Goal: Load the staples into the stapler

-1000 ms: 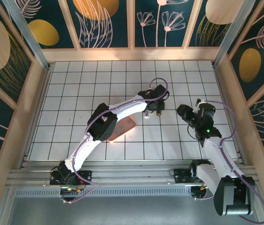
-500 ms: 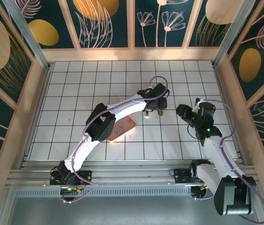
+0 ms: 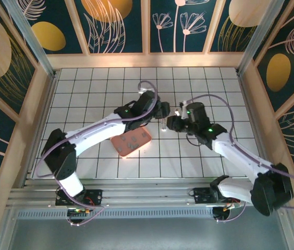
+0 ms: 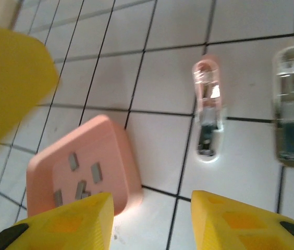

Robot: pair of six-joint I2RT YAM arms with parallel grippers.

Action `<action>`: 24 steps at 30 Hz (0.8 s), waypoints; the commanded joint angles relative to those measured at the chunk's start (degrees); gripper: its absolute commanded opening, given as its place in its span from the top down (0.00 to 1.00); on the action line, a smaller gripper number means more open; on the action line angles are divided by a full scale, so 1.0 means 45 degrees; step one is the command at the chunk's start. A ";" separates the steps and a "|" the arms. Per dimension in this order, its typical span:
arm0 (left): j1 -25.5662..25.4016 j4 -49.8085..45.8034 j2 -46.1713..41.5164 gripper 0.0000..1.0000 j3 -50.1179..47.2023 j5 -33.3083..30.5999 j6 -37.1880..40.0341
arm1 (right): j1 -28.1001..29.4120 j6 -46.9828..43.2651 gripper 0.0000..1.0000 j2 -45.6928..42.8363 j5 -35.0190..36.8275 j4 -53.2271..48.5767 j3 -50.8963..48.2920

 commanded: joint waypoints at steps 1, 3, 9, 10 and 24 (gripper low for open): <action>0.0829 0.1267 -0.1390 0.25 -0.2398 0.0503 -0.0055 | 0.1126 -0.0654 0.56 0.1253 0.0973 -0.0725 0.1154; 0.1287 0.1755 -0.2421 0.21 -0.3634 0.0785 0.0159 | 0.1693 -0.0680 0.57 0.2120 0.0910 -0.0761 0.1767; 0.2365 0.2066 -0.5341 0.07 -0.6428 0.0497 0.1343 | 0.3019 -0.0788 0.58 0.4783 0.0901 -0.1128 0.3669; 0.2671 0.2227 -0.5875 0.05 -0.6933 0.0630 0.1431 | 0.3157 -0.0819 0.59 0.5230 0.0846 -0.1290 0.4020; 0.7407 0.4458 -0.8534 0.08 -1.0561 0.7614 0.1565 | 0.4379 -0.1123 0.60 0.9922 0.0717 -0.3717 0.8300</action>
